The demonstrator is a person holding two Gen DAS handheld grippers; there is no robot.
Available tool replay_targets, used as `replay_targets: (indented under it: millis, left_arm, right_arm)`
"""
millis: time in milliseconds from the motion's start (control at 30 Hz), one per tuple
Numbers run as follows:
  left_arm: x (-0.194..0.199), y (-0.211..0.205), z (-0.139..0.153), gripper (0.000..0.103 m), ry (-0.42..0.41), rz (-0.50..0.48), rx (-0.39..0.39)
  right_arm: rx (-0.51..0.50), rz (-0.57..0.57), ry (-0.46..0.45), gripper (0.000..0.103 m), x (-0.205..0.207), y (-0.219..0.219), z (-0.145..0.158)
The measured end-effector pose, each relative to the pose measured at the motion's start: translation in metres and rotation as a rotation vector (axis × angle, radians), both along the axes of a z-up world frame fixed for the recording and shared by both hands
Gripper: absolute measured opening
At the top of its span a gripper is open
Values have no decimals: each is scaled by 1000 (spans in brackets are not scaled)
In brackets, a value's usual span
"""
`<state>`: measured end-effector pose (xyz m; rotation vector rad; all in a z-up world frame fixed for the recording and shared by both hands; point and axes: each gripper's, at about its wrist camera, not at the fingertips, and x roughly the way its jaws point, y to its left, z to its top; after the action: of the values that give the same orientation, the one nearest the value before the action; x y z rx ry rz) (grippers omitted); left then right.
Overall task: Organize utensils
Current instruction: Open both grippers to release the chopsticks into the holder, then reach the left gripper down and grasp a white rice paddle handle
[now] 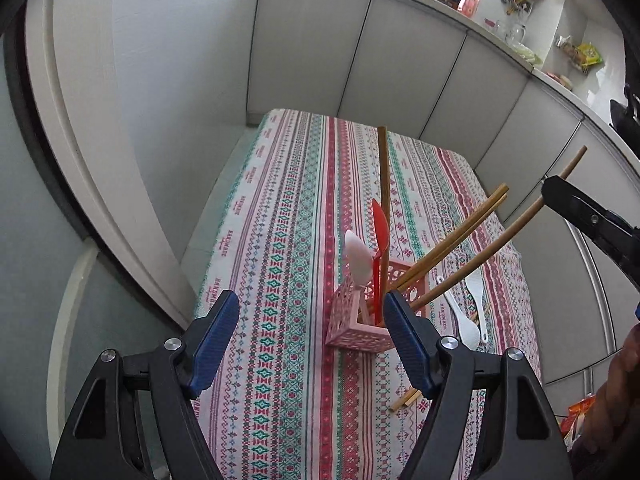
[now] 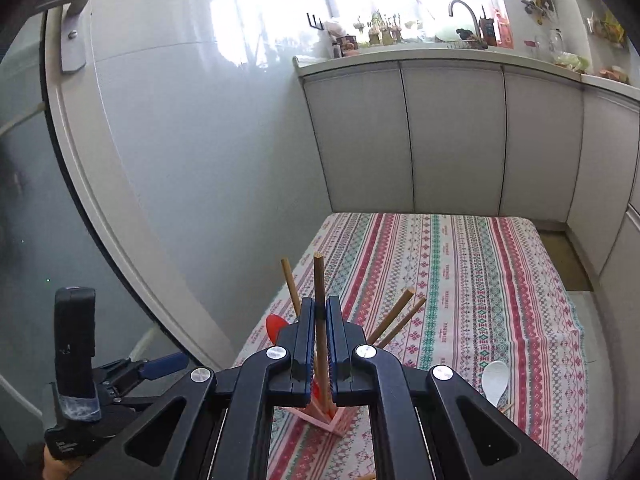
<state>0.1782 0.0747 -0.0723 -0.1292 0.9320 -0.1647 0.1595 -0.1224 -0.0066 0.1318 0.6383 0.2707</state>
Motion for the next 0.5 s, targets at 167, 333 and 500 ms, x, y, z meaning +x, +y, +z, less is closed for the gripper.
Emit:
replay_targets:
  millis: [167,333,500]
  left_arm:
    - [3,-3,-2,77,20,-4,18]
    - [4,-5,-5,77,46,-17,26]
    - [1,-12,-6,77,64,-40,38]
  right_arm:
    - [-9,24,33,5,8,12,-12]
    - [8,53,76,7,11,11,-15]
    - [62,7,72,18,0,-23,1]
